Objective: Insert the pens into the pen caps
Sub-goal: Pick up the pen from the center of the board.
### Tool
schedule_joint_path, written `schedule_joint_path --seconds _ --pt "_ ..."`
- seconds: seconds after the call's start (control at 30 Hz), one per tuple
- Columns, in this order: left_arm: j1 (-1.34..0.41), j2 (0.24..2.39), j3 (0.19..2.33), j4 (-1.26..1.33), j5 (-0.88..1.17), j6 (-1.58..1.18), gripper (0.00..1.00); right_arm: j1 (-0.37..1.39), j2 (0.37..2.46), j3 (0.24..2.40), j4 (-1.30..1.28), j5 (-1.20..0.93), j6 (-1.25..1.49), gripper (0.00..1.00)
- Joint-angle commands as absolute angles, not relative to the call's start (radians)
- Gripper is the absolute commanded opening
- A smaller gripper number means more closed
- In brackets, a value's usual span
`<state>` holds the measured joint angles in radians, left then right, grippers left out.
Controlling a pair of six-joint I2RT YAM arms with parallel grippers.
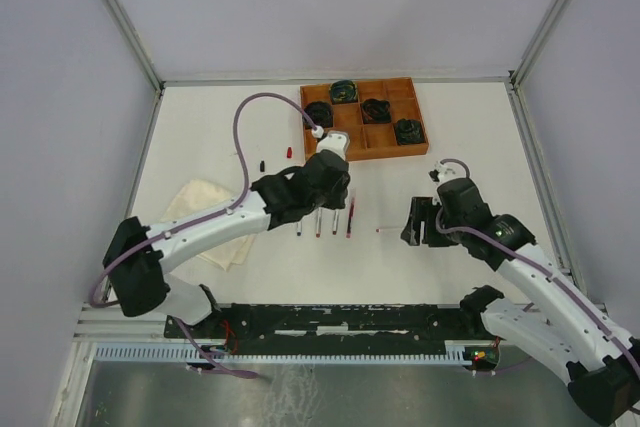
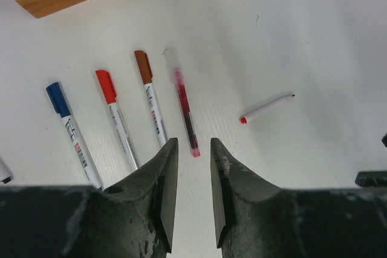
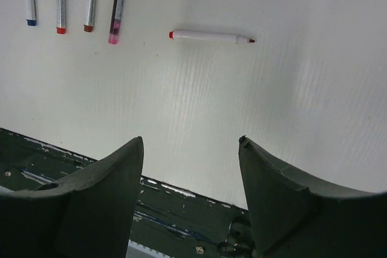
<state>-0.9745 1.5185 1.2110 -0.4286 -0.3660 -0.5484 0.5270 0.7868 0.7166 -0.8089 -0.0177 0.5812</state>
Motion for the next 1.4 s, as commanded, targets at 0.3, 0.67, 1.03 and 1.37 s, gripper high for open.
schedule_joint_path --seconds 0.3,0.67,1.03,1.37 --pt "-0.823 1.188 0.953 -0.36 -0.159 -0.42 0.33 0.523 1.07 0.885 -0.627 0.105 0.666 0.71" --pt "-0.768 1.165 0.969 -0.397 -0.178 -0.382 0.33 0.615 1.241 0.924 -0.693 0.376 1.276 0.7" --pt "-0.674 1.172 0.975 -0.402 -0.174 -0.336 0.32 0.646 1.505 1.074 -0.98 0.483 1.588 0.7" --pt "-0.645 1.178 0.943 -0.392 -0.157 -0.343 0.31 0.647 1.607 1.058 -0.885 0.454 1.611 0.68"
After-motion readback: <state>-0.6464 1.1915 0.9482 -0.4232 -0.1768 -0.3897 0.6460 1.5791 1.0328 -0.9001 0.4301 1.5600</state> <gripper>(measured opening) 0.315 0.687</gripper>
